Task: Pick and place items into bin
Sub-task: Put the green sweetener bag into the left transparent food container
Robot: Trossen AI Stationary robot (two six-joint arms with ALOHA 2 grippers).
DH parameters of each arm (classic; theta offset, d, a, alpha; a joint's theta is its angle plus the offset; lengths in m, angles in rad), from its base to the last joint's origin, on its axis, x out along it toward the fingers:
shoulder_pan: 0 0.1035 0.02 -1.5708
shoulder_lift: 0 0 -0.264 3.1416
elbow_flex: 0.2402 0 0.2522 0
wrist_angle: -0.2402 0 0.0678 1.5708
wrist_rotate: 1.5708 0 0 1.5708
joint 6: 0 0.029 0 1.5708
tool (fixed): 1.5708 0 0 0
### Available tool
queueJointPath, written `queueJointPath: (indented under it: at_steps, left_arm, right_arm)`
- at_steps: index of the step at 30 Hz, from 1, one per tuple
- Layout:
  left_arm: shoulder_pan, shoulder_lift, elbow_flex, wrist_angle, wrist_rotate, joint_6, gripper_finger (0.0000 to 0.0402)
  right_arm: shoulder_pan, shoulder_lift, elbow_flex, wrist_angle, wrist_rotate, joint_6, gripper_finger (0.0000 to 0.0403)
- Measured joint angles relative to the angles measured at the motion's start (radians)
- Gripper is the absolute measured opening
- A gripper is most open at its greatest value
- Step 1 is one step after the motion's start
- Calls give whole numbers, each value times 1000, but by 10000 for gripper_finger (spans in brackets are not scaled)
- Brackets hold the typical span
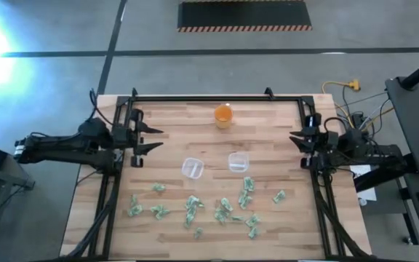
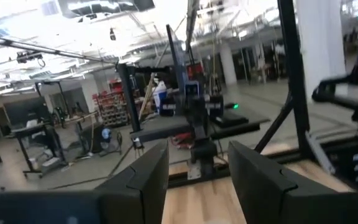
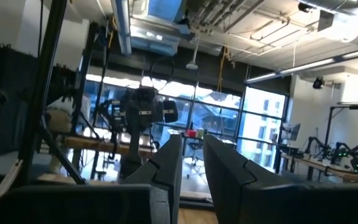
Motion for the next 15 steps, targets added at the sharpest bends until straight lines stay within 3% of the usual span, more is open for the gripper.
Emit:
queueJointPath:
  at_steps: [8,15]
  left_arm:
    - [0,-8,8,-9,-3,8,149]
    - [-1,-44,13,-232,-3,-30,149]
  right_arm:
    - [0,212,201,-114,0,-73,57]
    - [0,470,431,-394,9,-104,57]
